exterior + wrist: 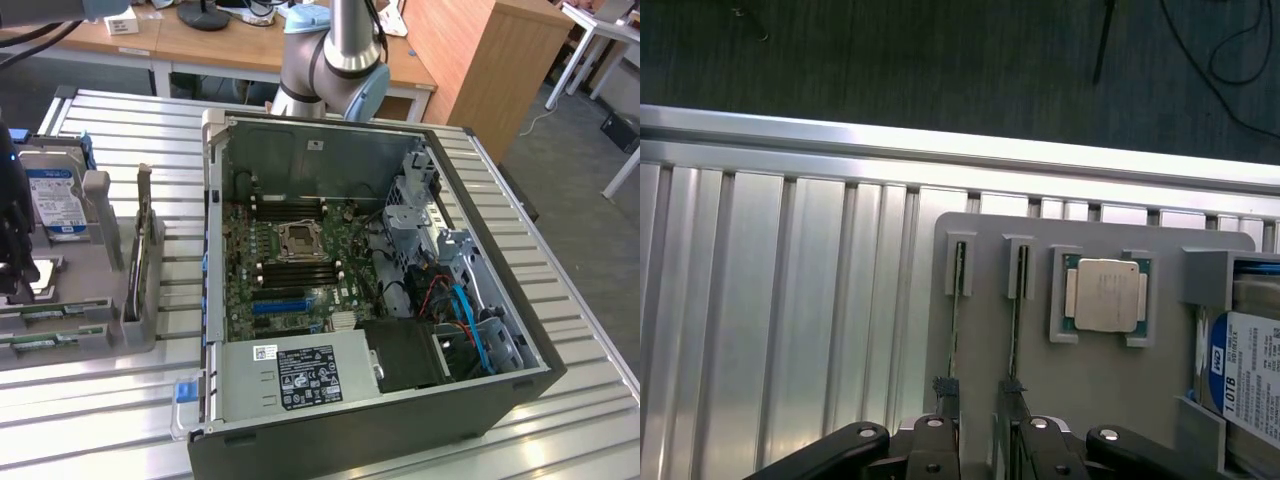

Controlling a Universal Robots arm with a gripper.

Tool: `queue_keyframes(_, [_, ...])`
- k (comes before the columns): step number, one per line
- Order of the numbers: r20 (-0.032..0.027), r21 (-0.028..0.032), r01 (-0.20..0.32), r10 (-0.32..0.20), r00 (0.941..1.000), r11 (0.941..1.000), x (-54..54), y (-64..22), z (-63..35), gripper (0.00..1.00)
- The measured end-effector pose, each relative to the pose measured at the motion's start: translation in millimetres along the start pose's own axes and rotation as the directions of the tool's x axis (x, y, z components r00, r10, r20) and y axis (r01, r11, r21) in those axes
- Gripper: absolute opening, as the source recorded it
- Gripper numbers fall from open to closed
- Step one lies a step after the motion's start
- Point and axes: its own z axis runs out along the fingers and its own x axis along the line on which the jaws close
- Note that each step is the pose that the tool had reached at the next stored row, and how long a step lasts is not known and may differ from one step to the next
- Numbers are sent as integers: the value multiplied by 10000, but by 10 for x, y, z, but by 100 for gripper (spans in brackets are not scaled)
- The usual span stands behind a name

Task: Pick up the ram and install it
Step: 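Pick up the ram and move it above insertion slot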

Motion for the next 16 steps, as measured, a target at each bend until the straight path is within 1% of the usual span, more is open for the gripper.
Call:
queue_keyframes(10, [1, 1, 1, -1, 10000, 10000, 9, -7, 147, 30])
queue_keyframes(16, [1, 0, 3, -3, 10000, 10000, 28, -6, 153, 30])
